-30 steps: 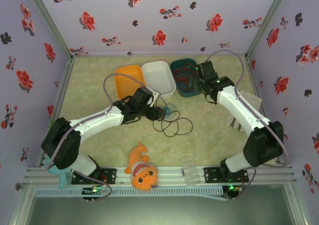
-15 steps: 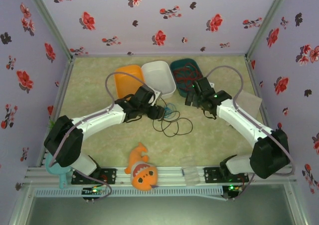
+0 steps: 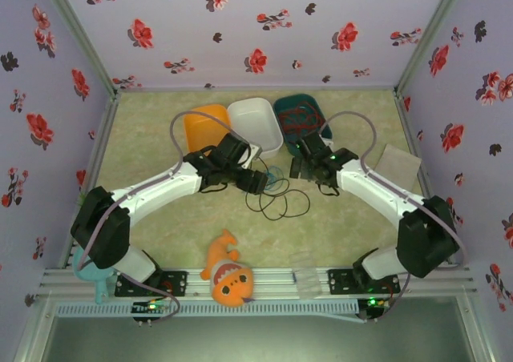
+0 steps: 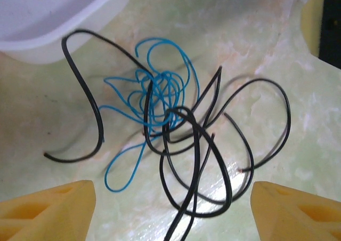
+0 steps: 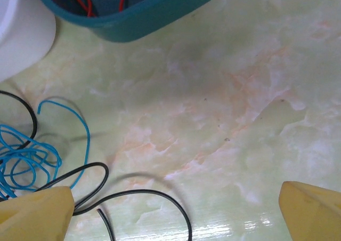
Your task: Untangle the cables
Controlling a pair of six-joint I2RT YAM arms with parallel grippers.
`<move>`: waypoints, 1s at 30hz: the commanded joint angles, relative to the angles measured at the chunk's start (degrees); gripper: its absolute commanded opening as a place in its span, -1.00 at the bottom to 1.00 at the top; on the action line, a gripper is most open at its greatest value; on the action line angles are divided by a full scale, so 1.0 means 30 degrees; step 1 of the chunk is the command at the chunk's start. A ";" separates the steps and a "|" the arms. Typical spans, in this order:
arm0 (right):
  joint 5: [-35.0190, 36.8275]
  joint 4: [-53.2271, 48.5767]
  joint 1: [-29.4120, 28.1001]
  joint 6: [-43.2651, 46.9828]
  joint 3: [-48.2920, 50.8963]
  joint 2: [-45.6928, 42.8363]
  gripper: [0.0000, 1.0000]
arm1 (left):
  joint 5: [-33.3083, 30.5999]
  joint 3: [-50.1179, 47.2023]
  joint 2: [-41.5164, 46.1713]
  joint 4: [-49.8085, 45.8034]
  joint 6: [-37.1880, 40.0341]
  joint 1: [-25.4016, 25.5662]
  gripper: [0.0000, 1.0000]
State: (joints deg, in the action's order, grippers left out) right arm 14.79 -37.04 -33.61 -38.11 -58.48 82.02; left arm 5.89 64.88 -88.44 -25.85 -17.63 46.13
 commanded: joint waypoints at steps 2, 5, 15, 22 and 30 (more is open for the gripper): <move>-0.0556 0.0822 -0.0500 0.0217 -0.0864 0.0980 0.93 | 0.0617 -0.0181 0.0548 -0.2117 0.0192 -0.0068 0.47; -0.1455 0.1526 -0.0634 0.0599 -0.1230 0.1670 0.83 | 0.0755 -0.0739 0.0915 -0.2175 0.0069 -0.0078 0.38; -0.4562 0.2971 -0.0868 0.2071 -0.3784 0.5497 0.31 | 0.1526 -0.2142 0.0921 -0.0135 -0.0964 -0.0083 0.03; -0.5225 0.3476 -0.0927 0.2759 -0.4872 0.7377 0.13 | 0.1435 -0.2489 0.0917 0.0375 -0.1250 -0.0092 -0.17; -0.5516 0.3873 -0.0927 0.3181 -0.4828 0.8269 -0.09 | 0.1290 -0.2789 0.0951 0.0723 -0.1564 -0.0128 -0.47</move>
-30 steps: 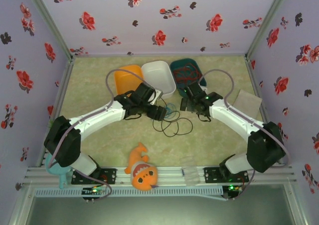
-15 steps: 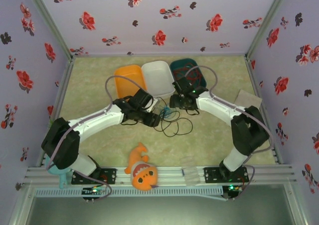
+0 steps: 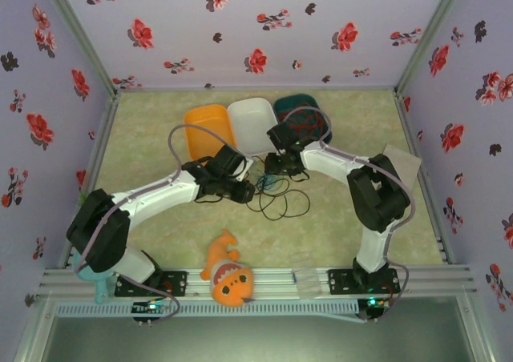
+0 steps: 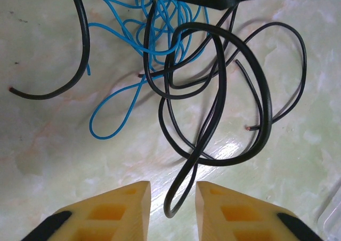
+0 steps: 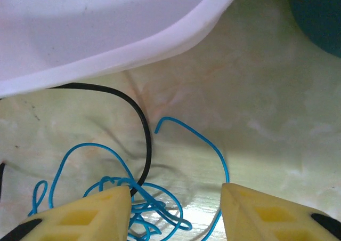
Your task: Untangle the cables
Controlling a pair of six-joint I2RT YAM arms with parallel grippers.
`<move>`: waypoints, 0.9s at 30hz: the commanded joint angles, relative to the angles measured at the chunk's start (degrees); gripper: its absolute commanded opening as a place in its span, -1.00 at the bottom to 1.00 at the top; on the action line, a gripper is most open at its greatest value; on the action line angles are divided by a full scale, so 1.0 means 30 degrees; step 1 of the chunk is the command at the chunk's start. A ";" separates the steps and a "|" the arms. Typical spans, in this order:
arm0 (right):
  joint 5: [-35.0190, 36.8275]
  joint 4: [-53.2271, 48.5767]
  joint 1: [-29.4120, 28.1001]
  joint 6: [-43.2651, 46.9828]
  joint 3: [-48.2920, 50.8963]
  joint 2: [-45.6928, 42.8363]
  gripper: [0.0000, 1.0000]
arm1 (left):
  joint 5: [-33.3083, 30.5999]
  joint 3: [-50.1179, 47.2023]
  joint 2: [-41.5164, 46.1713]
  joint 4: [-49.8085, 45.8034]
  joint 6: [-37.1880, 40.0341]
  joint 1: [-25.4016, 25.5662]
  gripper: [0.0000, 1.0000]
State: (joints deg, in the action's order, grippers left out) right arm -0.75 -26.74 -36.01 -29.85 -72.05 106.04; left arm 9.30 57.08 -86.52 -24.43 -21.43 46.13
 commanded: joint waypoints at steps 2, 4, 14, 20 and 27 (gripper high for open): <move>-0.0364 0.0605 -0.0126 0.0442 -0.0139 0.0283 -0.16 | 0.0026 -0.0247 0.0353 0.0257 -0.0349 -0.0139 -0.55; -0.0291 0.0737 -0.0126 0.0463 0.0006 0.0252 -0.26 | -0.0107 -0.0298 0.0360 0.0246 -0.0382 -0.0142 -0.66; 0.0593 0.0687 -0.0111 0.0748 0.0589 -0.0866 -1.00 | -0.1658 -0.0655 0.0415 0.0206 -0.0693 -0.0254 -1.00; 0.2103 -0.0791 -0.0126 0.0494 0.1139 -0.2249 -1.00 | -0.2737 -0.0773 0.0733 -0.0908 -0.0562 -0.0327 -1.00; 0.5220 -0.3626 -0.0097 -0.0153 0.1889 -0.4321 -1.00 | -0.4171 -0.1426 0.1937 -0.2286 -0.0539 -0.0933 -1.00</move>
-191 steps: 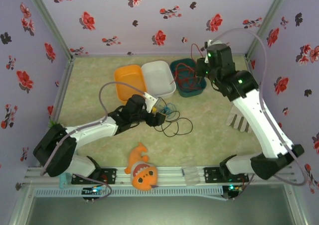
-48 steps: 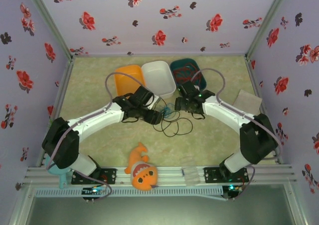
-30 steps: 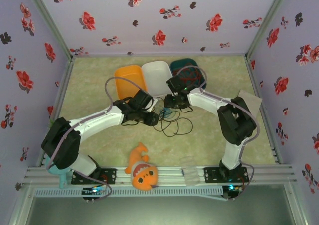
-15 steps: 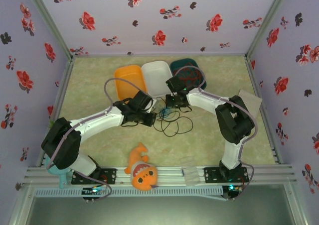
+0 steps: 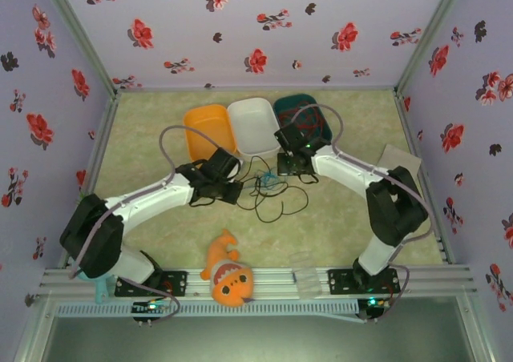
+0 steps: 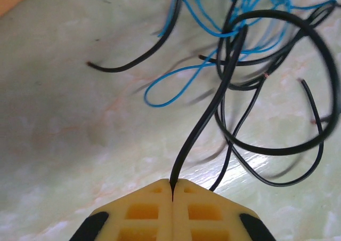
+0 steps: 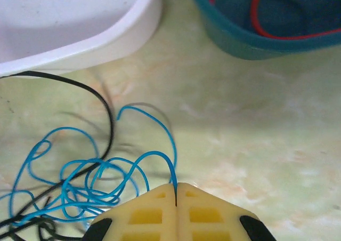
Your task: Untangle the cables
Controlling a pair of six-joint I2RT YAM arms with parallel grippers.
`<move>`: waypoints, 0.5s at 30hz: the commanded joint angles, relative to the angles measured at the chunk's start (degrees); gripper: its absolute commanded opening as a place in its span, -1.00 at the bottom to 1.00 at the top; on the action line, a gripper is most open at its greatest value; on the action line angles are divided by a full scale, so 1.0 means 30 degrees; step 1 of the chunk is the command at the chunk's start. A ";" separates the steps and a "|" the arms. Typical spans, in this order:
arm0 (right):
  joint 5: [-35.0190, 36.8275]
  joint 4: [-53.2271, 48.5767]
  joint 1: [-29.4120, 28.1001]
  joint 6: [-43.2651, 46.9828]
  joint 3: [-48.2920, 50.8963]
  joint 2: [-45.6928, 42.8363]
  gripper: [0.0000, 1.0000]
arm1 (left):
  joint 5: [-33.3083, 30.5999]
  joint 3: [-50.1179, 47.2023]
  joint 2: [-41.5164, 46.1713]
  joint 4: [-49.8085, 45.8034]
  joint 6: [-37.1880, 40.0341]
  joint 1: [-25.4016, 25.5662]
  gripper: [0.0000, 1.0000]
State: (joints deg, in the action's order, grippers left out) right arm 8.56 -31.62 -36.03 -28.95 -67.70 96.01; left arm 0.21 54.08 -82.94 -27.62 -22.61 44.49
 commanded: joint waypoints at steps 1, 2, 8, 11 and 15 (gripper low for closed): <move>0.2537 -0.2387 -0.0089 -0.0604 0.0540 -0.1257 -1.00 | -0.1326 -0.0544 0.0994 -0.1415 -0.0108 -0.0589 -1.00; 0.2913 -0.2691 -0.0062 -0.0676 0.0641 -0.1520 -1.00 | -0.1411 -0.0642 0.1190 -0.1588 -0.0087 -0.0794 -1.00; 0.5348 -0.4664 0.0279 -0.1152 0.0997 -0.3046 -1.00 | -0.1681 -0.1397 0.2538 -0.2371 -0.0109 -0.2171 -1.00; 0.5781 -0.5365 0.0775 -0.1227 0.1148 -0.3737 -1.00 | -0.1951 -0.1614 0.2944 -0.2951 -0.0131 -0.2860 -1.00; 0.5767 -0.5891 0.1428 -0.1367 0.1399 -0.4905 -1.00 | -0.2157 -0.1871 0.3515 -0.3474 -0.0164 -0.3632 -1.00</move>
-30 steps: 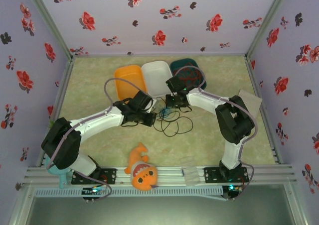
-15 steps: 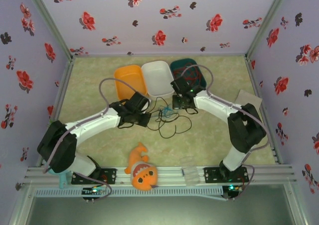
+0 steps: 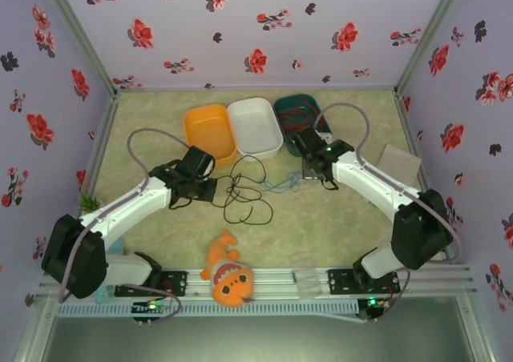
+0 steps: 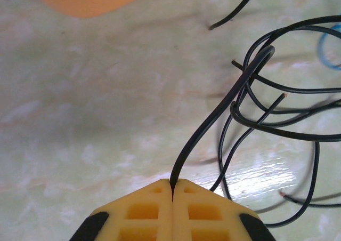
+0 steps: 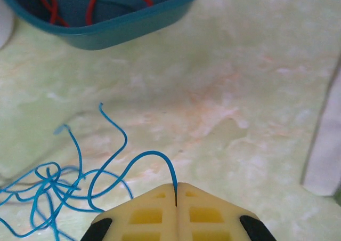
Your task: Untangle the cables
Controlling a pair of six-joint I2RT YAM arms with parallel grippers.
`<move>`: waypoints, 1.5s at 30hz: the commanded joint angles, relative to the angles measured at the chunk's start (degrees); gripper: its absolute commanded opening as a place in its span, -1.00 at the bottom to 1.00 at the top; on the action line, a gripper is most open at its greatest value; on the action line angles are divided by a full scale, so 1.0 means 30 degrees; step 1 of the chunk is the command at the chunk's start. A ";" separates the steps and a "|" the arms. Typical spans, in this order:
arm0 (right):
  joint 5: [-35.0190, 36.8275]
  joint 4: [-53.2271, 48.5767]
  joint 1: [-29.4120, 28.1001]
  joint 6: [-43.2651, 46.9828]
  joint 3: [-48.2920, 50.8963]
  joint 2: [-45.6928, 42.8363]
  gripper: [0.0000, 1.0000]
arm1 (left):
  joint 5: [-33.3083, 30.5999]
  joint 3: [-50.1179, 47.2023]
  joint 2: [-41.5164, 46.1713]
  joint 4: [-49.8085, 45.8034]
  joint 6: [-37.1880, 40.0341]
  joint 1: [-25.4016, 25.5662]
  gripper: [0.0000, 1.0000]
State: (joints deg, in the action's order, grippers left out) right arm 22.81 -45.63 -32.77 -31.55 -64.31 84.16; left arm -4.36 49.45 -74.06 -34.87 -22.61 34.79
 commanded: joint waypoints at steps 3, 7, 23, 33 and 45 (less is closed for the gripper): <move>0.0382 -0.1179 0.0521 -0.0446 0.0344 -0.1900 -1.00 | -0.0830 -0.0491 0.0988 -0.1204 -0.0183 -0.0681 -1.00; -0.0651 -0.1029 0.0525 -0.0358 0.0058 -0.3198 -1.00 | -0.0889 -0.0488 0.1598 -0.1108 0.0063 -0.0717 -1.00; -0.6750 0.1734 0.0495 0.1548 -0.0752 -0.6983 -1.00 | 0.1048 -0.0026 0.5055 0.1940 0.0686 -0.0677 0.12; -0.8632 0.3026 0.0495 0.1320 -0.1990 -0.7392 -1.00 | 0.4806 -0.1510 0.4327 0.9926 0.2960 0.1214 0.16; -0.9642 0.4295 0.0495 0.0847 -0.2425 -0.7933 -1.00 | 0.4797 -0.1074 -0.1225 1.5032 0.3806 0.4015 0.11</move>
State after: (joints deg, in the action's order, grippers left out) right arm -4.21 -35.27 -31.33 -28.53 -69.76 61.52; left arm 9.26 46.00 -76.58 2.35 -14.11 46.09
